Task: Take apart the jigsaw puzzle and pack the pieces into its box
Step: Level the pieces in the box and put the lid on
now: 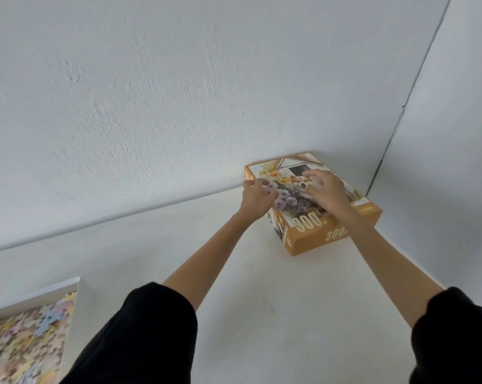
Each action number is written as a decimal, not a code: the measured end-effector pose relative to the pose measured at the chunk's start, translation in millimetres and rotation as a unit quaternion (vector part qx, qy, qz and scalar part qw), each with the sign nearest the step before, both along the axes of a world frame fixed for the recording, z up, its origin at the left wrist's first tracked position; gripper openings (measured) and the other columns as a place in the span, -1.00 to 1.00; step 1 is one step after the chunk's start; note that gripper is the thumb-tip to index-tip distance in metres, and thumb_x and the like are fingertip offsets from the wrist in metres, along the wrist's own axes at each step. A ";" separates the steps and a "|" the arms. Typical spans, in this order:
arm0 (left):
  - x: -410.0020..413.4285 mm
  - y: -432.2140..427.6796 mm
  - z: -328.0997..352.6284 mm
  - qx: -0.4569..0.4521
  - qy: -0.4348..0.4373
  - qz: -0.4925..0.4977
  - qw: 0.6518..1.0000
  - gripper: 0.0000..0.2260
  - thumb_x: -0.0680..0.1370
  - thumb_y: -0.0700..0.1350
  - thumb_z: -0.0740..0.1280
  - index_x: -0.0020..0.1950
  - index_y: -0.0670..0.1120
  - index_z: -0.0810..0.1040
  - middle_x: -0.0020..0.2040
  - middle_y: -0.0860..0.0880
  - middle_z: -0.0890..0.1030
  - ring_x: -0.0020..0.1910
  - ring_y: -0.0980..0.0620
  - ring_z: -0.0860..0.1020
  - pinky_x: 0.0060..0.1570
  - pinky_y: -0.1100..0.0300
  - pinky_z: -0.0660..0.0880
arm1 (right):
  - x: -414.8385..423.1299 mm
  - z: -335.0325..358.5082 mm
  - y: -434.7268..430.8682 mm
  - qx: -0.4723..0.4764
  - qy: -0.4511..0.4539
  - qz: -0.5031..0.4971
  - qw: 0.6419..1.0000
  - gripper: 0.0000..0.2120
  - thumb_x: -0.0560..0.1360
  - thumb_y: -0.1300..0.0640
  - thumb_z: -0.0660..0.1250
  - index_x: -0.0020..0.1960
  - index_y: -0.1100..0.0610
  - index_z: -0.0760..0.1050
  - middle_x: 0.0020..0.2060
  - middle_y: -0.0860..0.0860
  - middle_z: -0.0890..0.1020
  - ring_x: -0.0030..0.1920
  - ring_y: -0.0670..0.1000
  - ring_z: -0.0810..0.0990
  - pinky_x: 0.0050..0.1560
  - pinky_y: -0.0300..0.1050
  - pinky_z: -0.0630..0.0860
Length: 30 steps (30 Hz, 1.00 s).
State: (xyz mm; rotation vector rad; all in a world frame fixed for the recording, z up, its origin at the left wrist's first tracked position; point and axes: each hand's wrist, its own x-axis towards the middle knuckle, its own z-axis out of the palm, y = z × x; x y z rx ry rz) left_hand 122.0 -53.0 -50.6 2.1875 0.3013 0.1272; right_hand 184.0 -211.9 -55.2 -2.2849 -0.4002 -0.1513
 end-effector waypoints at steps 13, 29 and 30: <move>10.2 -20.0 -19.3 -0.108 -0.014 0.048 0.993 -0.52 0.57 -0.12 0.22 0.47 -0.10 0.18 0.49 -0.19 0.02 0.43 -0.19 0.20 0.34 0.02 0.32 | 24.9 -3.7 -35.4 -0.072 0.107 -0.037 0.991 -0.51 0.40 -0.17 0.36 0.29 -0.07 0.43 0.35 0.06 0.42 0.34 0.12 0.37 0.22 0.00 0.33; -89.1 67.0 47.4 -0.082 -0.110 0.128 0.982 -0.57 0.57 -0.17 0.21 0.45 -0.09 0.27 0.41 -0.16 0.22 0.29 -0.12 0.39 0.03 0.20 0.45 | -72.5 61.8 46.2 -0.032 0.050 0.020 0.998 -0.48 0.40 -0.15 0.35 0.32 -0.10 0.38 0.35 0.15 0.35 0.37 0.19 0.30 0.32 0.12 0.32; -100.8 77.0 51.9 -0.079 -0.114 0.135 0.981 -0.57 0.56 -0.17 0.22 0.44 -0.09 0.28 0.41 -0.16 0.24 0.28 -0.12 0.40 0.07 0.18 0.46 | -83.4 67.6 55.4 -0.030 0.046 0.030 0.998 -0.48 0.40 -0.15 0.36 0.33 -0.09 0.38 0.35 0.15 0.35 0.37 0.19 0.29 0.32 0.12 0.31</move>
